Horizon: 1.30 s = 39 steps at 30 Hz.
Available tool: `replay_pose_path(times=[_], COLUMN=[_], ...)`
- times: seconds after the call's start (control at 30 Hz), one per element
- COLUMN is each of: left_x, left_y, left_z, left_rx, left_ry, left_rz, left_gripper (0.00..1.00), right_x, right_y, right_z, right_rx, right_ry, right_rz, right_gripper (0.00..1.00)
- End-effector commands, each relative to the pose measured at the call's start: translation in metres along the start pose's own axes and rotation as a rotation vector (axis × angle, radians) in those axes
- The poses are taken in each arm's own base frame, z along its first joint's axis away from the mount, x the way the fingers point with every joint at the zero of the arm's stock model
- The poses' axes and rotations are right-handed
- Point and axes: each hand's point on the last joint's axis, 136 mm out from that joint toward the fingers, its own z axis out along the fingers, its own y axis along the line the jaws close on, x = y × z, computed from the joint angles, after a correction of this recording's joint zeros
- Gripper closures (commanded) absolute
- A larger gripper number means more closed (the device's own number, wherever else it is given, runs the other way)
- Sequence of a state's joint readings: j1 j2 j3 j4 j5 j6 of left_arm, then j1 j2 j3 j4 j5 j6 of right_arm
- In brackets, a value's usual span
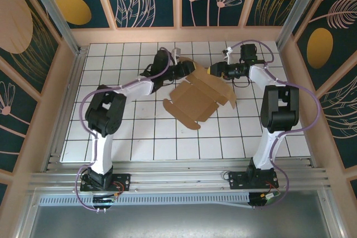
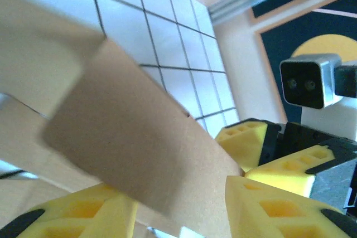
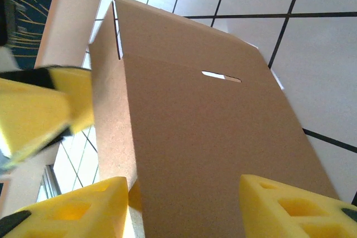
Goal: Fold the paper box
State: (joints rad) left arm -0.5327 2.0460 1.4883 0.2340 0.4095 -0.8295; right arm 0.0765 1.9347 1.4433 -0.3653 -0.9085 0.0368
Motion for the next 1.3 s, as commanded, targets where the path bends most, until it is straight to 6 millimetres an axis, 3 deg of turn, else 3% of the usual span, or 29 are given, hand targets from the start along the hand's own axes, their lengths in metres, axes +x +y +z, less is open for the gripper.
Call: replay_pose_path(times=[0.0, 0.17, 0.33, 0.63, 0.87, 1.27], left_x=[-0.041, -0.053, -0.048, -0.017, -0.011, 0.017], left_y=[-0.001, 0.009, 0.028, 0.014, 0.022, -0.026], left_z=[-0.036, -0.031, -0.011, 0.009, 0.023, 0.030], left_rx=[-0.208, -0.365, -0.420, -0.221, -0.193, 0.163], left_ry=[-0.062, 0.083, 0.235, 0.320, 0.324, 0.370], left_rz=[0.245, 0.504, 0.593, 0.508, 0.449, 0.276], left_gripper=[0.55, 0.54, 0.52, 0.47, 0.44, 0.47], right_x=[0.009, 0.009, 0.010, 0.010, 0.012, 0.012], right_y=[-0.012, -0.009, -0.008, -0.008, -0.007, -0.007], right_z=[0.004, 0.003, 0.003, 0.002, 0.004, 0.005], right_rx=[0.029, 0.026, 0.023, 0.028, 0.022, 0.028], right_ry=[0.021, 0.024, 0.026, 0.029, 0.034, 0.036], right_rz=[0.036, 0.031, 0.029, 0.026, 0.027, 0.023], right_gripper=[0.45, 0.45, 0.45, 0.45, 0.45, 0.45])
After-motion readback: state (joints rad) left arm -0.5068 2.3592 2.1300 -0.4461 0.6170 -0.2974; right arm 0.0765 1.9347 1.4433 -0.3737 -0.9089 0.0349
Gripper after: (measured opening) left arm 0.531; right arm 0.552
